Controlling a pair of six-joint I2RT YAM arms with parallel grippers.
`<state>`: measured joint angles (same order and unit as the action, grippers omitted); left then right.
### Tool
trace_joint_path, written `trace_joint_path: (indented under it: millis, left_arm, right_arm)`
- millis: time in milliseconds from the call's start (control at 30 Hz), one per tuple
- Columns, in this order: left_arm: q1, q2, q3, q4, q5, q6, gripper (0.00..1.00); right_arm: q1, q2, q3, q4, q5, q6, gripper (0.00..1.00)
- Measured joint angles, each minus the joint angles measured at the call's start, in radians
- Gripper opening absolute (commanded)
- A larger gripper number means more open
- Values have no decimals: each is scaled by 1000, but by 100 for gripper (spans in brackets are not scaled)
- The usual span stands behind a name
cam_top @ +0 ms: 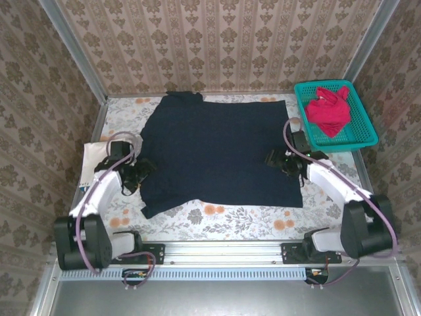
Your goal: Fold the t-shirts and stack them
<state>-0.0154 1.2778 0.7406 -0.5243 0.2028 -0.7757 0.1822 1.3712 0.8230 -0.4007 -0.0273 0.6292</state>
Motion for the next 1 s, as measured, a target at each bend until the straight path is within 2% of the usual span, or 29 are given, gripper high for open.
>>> trace_joint_path:
  millis: [167, 367, 833, 1000]
  left_arm:
    - [-3, 195, 15, 156, 10, -25, 74]
    - [17, 272, 39, 235, 16, -49, 73]
    - [27, 318, 90, 265, 10, -50, 75]
    - [19, 271, 97, 208, -68, -31, 79]
  right_arm:
    - [-2, 155, 45, 69, 10, 6, 71]
    - [-14, 262, 69, 119, 14, 8, 70]
    - [-70, 381, 152, 188, -34, 7, 71]
    - [-76, 379, 158, 198, -71, -2, 73]
